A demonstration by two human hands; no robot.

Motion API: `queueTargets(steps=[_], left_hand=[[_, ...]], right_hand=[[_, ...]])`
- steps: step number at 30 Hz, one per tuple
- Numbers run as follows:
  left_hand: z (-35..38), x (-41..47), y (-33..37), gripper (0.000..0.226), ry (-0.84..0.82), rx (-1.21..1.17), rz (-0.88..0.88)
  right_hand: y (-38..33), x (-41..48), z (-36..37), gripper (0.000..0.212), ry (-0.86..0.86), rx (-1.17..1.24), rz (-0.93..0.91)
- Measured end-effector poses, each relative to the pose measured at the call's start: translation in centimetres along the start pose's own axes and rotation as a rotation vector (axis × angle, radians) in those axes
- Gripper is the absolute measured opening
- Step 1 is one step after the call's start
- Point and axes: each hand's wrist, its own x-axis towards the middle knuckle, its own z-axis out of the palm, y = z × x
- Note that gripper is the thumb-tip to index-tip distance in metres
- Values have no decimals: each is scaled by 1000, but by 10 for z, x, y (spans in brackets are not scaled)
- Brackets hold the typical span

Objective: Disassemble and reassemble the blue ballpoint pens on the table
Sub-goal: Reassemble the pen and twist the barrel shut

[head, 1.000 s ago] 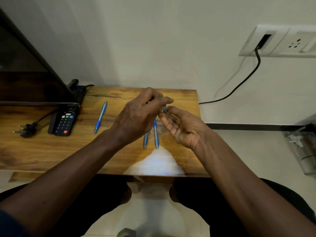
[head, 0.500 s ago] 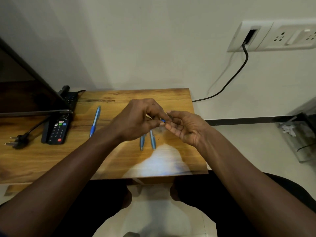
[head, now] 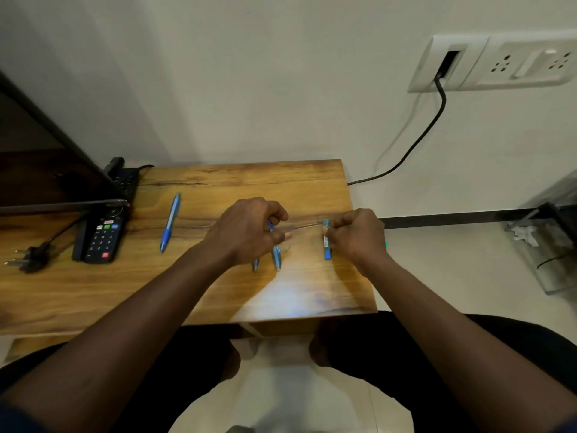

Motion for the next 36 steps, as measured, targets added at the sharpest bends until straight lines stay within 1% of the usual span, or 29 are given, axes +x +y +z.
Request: queueTargets(steps=[2, 4, 8, 11, 12, 14, 16, 17, 19, 21, 25, 28, 31, 33, 36], left_hand=[[0, -4, -3, 38, 17, 27, -12], [1, -11, -5, 37, 34, 42, -34], [-1, -20, -7, 32, 70, 33, -79], [-3, -20, -6, 26, 78, 73, -77], [-4, -18, -5, 26, 76, 99, -58], [-5, -16, -5, 29, 46, 183, 24], [-2, -14, -7, 34, -19, 288, 155], [1, -14, -9, 36, -46, 332, 222], [6, -13, -15, 37, -78, 395, 323], [8, -12, -23, 35, -85, 428, 401], [10, -7, -30, 29, -70, 443, 513], [14, -2, -31, 28, -81, 469, 611], [13, 4, -34, 28, -125, 466, 672], [11, 6, -36, 30, -110, 487, 727], [10, 6, -40, 32, -82, 530, 798]], right_hand=[[3, -1, 3, 7, 12, -51, -56], [7, -2, 6, 14, 25, -109, -109], [7, -16, 7, 17, 88, -166, -169], [-6, -29, 6, 20, 133, -203, -328], [-12, -31, 7, 18, 108, -205, -390], [-20, -34, 9, 16, -42, -252, -478], [-21, -33, 14, 20, -204, -347, -523], [-19, -32, 16, 22, -249, -396, -548], [-16, -31, 19, 22, -278, -465, -618], [-15, -29, 21, 19, -286, -480, -668], [-16, -23, 23, 10, -312, -523, -737], [-16, -15, 24, 8, -356, -584, -745], [-17, -11, 23, 13, -437, -676, -777], [-17, -9, 22, 18, -479, -755, -843], [-12, -7, 26, 30, -494, -854, -892]])
